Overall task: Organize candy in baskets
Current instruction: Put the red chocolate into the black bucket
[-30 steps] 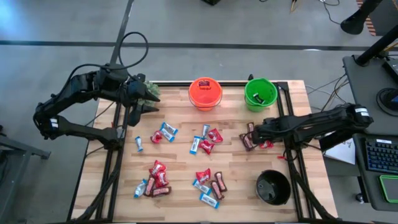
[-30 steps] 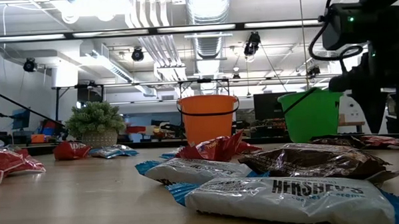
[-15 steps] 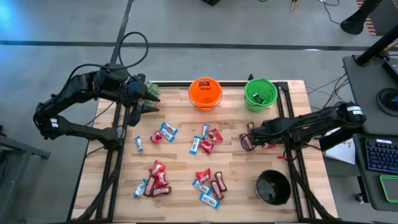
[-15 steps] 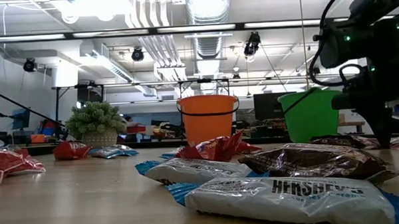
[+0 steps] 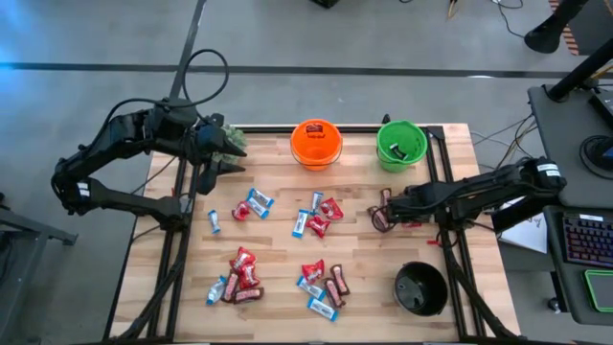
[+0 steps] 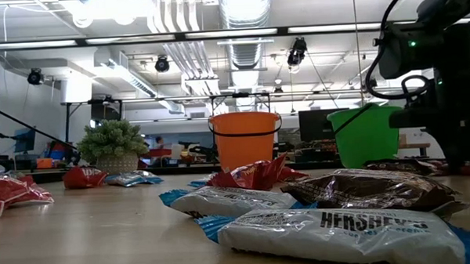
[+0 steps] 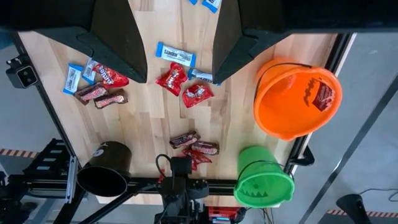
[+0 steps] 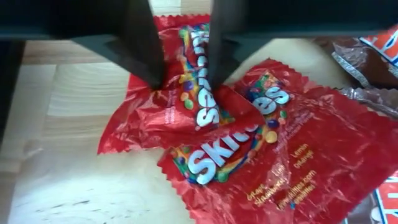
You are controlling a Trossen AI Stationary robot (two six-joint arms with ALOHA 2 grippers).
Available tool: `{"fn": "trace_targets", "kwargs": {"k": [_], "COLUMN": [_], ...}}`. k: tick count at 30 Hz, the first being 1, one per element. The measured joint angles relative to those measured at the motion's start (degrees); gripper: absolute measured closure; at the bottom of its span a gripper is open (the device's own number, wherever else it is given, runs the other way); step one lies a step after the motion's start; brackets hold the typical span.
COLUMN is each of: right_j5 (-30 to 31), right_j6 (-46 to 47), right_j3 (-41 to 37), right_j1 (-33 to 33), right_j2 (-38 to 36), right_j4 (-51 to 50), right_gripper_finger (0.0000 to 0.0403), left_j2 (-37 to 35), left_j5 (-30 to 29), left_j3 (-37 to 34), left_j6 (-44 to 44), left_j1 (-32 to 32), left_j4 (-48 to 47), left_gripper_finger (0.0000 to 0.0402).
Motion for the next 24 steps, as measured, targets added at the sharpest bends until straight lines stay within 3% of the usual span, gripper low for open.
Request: {"fn": "trace_targets", "kwargs": {"k": [3, 5, 14, 24], "right_j5": [-0.02, -0.11, -0.57, -0.92], "right_j6": [-0.26, -0.36, -0.28, -4.59], "right_j3": [-0.06, -0.07, 1.16, 11.33], "right_j1": [0.00, 0.00, 0.02, 0.57], "right_j2": [-0.14, -0.43, -4.46, -7.85], "right_j4": [-0.75, -0.91, -3.49, -14.28], "right_gripper_finger": [0.0370, 0.0386, 0.0391, 0.0391], "left_j2": [-0.03, -0.04, -0.04, -0.39], "left_j5": [0.00, -0.01, 0.00, 0.00], "left_j3": [0.00, 0.00, 0.00, -0.04], "left_j6": [0.00, 0.00, 0.00, 0.01], "left_j1": [0.00, 0.00, 0.00, 0.00], "left_j4": [0.01, -0.01, 0.00, -0.04], "left_gripper_finger": [0.0237, 0.0237, 0.0237, 0.0237]}}
